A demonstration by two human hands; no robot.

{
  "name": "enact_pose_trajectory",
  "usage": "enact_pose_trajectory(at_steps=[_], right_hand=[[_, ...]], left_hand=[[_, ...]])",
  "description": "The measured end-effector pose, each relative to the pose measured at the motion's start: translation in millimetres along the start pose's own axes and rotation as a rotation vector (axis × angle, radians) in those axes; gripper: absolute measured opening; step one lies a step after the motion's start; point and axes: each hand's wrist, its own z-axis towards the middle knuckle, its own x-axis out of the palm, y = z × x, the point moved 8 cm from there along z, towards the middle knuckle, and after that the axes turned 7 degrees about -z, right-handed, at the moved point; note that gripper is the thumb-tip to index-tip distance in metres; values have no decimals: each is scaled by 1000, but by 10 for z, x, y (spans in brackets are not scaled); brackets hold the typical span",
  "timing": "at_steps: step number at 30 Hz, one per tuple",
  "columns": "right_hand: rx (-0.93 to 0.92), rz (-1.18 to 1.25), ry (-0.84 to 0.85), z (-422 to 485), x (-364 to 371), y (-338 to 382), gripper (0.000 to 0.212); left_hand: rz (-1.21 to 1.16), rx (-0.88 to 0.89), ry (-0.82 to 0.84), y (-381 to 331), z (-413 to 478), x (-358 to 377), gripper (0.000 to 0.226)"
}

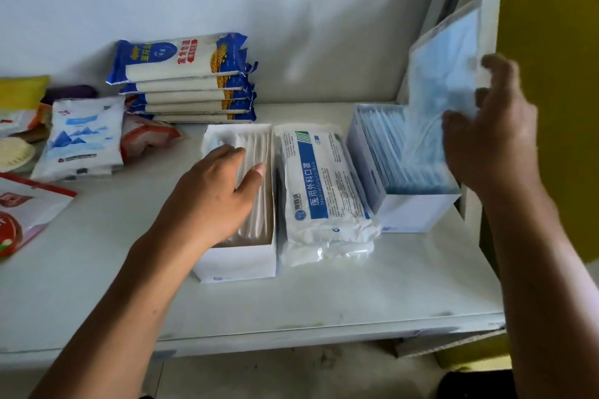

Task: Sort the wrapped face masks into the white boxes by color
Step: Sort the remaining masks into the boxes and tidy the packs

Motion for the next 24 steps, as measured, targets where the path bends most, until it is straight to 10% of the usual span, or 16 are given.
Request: enact_pose_trajectory(at_steps=[7,24], right_hand=[[-3,-230,470,-114,570,-91,48],[-39,-291,301,-195,638,0,13]], left_hand=[[5,-16,23,19,1,5,50],[-28,-161,-280,315,-25,-474,21]])
